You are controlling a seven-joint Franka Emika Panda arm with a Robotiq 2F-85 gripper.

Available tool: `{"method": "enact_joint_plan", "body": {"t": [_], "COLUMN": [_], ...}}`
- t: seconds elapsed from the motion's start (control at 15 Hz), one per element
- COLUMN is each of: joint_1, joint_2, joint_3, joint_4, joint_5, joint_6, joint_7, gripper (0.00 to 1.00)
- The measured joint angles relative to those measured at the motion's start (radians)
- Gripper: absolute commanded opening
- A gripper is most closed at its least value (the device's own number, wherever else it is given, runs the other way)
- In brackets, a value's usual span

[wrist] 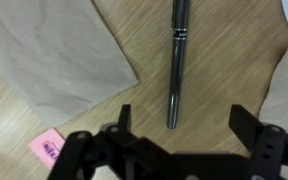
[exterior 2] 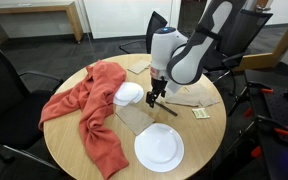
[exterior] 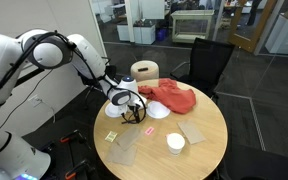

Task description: Put the pen in the cup

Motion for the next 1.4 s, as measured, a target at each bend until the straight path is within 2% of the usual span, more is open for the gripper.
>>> {"method": "enact_joint_plan", "body": {"t": [0.13, 0.2, 0.27, 0.33, 0.53, 0.87, 0.93, 1.4], "joint_1": [0.001, 0.002, 0.002, 0.002, 0.003, 0.003, 0.003, 0.002], "joint_2": [0.012, 0.017, 0.022, 0.028, 0.041, 0.042, 0.041, 0.040], "joint_3": [0.000, 0.000, 0.000, 0.000, 0.000, 0.000, -0.001, -0.004], "joint_4": [0.013, 0.019, 0.025, 0.030, 0.045, 0.064, 0.065, 0.067], "joint_5": [0.000, 0.000, 0.000, 0.000, 0.001, 0.004, 0.005, 0.025], "joint_6": [0.000, 0.000, 0.000, 0.000, 0.000, 0.000, -0.001, -0.001], "joint_7": [0.000, 0.000, 0.000, 0.000, 0.000, 0.000, 0.000, 0.000], "gripper": [1.00, 0.75, 0.74, 0.68, 0.42, 0.06, 0.01, 0.03]}}
